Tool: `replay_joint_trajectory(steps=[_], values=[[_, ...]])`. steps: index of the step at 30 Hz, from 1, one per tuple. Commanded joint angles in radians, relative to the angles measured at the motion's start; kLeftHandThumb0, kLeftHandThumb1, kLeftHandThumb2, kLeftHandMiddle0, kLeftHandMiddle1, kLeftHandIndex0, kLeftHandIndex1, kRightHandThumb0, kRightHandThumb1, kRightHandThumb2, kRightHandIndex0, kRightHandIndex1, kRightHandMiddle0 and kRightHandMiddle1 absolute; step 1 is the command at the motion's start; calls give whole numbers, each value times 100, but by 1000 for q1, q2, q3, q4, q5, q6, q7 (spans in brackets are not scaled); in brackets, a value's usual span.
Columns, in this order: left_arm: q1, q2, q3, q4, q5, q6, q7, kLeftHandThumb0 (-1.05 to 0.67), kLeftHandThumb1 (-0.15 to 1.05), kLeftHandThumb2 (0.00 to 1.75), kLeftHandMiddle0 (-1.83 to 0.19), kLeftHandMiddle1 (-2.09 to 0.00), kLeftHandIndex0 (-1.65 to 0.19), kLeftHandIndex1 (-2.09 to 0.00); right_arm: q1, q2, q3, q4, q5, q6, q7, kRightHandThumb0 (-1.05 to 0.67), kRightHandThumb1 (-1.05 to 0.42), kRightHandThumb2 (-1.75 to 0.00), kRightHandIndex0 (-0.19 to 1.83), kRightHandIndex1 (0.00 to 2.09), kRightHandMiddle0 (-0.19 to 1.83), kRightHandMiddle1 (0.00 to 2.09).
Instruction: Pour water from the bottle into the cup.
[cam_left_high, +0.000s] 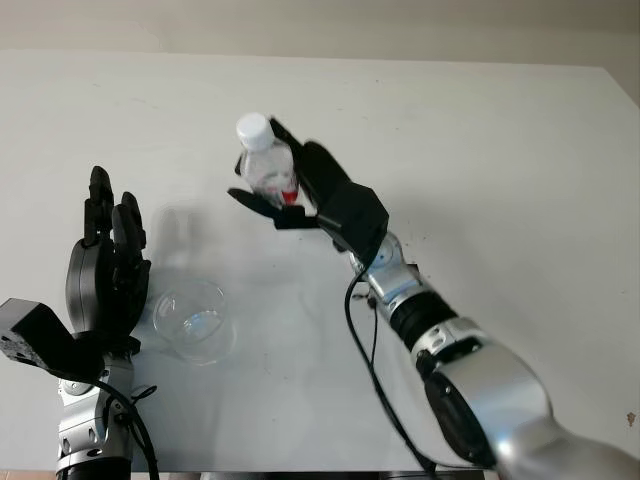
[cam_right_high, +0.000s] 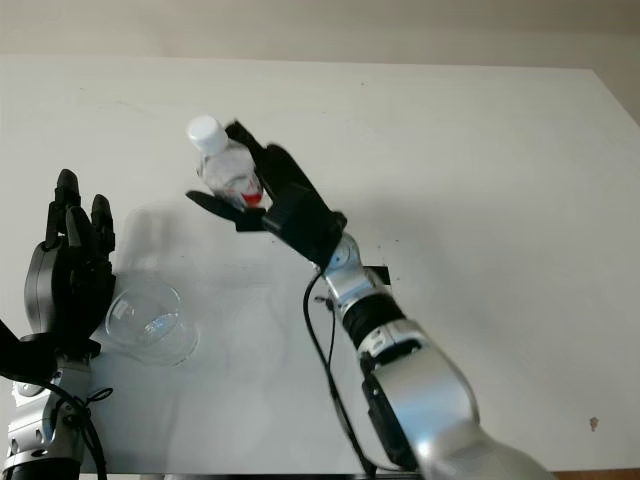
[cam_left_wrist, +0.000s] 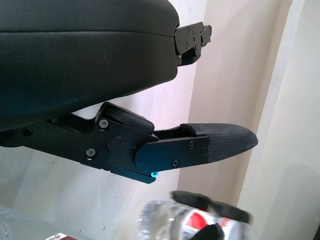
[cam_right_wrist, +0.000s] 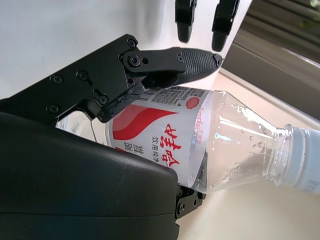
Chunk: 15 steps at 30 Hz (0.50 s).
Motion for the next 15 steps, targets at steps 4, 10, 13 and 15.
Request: replay_joint_trajectory(steps=[4, 10, 13, 15], values=[[15, -12, 5, 26, -9, 1, -4, -78, 105, 53, 17, -5, 18, -5, -30, -64, 99, -58, -176, -95, -149, -39, -105, -38, 130, 209, 95, 209], [3, -11, 4, 37, -4, -4, -3, -78, 105, 52, 17, -5, 18, -5, -59, -124, 249, -77, -448, -123, -454, -44, -105, -27, 127, 209, 96, 209], [-1, -9, 2, 43, 0, -8, -4, -78, 105, 53, 17, -5, 18, -5, -78, -144, 320, -78, -553, -105, -569, -47, -105, -28, 125, 209, 96, 209], [-3, -10, 2, 44, -1, -8, -4, -77, 105, 53, 18, -5, 18, -5, -90, -149, 356, -70, -592, -115, -611, -48, -105, -28, 123, 209, 95, 209]])
